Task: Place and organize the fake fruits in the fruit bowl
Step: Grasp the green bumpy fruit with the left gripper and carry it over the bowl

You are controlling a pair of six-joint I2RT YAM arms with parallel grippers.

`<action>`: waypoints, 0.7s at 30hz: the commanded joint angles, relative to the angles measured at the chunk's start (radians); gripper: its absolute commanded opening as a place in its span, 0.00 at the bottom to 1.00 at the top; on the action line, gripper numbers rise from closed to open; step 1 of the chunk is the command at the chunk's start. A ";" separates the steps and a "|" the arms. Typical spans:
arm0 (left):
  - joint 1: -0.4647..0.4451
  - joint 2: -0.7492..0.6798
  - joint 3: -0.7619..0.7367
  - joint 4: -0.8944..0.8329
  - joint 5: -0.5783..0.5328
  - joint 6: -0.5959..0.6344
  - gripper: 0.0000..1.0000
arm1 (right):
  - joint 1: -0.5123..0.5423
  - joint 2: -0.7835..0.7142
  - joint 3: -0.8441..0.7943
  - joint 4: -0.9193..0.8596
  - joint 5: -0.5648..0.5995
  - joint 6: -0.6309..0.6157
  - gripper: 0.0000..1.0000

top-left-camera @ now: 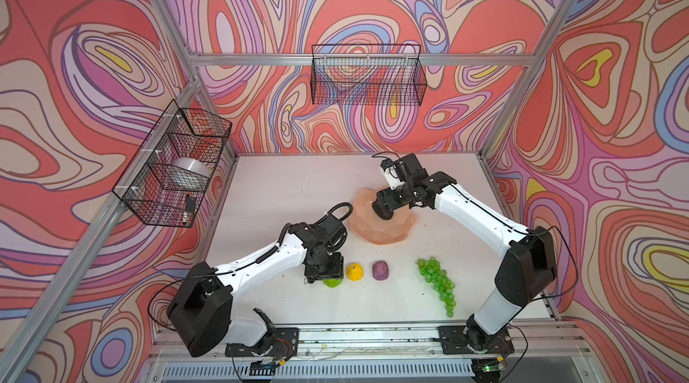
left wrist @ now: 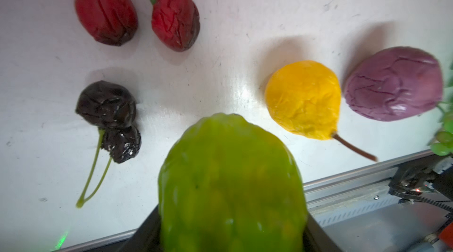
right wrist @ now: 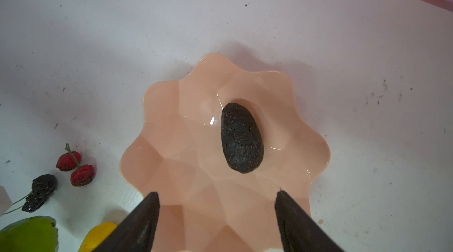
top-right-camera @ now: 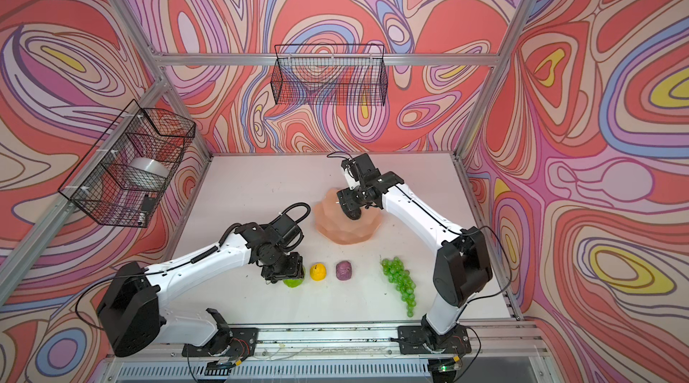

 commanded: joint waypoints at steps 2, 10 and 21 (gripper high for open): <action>0.023 -0.021 0.144 -0.106 -0.035 0.026 0.50 | -0.001 -0.071 -0.044 0.005 0.027 0.018 0.77; 0.097 0.292 0.509 -0.039 -0.017 0.139 0.47 | 0.000 -0.152 -0.100 0.012 0.010 0.053 0.77; 0.108 0.767 0.963 -0.039 -0.034 0.216 0.43 | -0.001 -0.189 -0.133 0.013 0.015 0.083 0.77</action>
